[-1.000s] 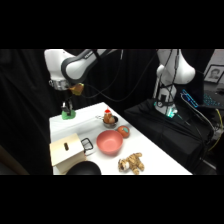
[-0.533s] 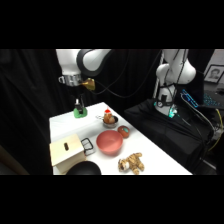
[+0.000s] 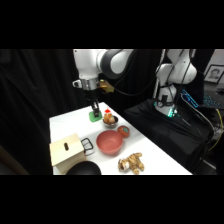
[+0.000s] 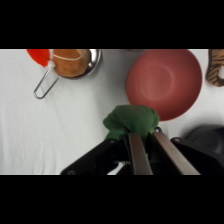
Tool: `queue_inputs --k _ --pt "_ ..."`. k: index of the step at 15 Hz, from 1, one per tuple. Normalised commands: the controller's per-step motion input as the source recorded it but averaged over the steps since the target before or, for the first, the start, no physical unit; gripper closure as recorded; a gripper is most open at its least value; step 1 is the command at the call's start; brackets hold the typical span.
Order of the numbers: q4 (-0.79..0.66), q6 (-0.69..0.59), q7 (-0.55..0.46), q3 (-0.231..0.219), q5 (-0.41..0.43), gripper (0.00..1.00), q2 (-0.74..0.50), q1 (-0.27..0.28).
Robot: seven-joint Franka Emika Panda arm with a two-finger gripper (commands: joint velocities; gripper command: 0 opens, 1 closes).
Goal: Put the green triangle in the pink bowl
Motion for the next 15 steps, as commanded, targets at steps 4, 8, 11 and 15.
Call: queue_inputs --k 4,8,11,15 --pt "-0.47 0.29 0.02 0.071 -0.16 0.95 -0.34 0.094" --pt "-0.34 0.28 0.06 0.063 -0.114 0.95 -0.21 0.079" --pt "-0.28 0.35 0.05 0.058 -0.082 0.95 -0.12 0.067" --pt "-0.17 0.37 0.02 0.037 -0.085 0.95 -0.01 0.052"
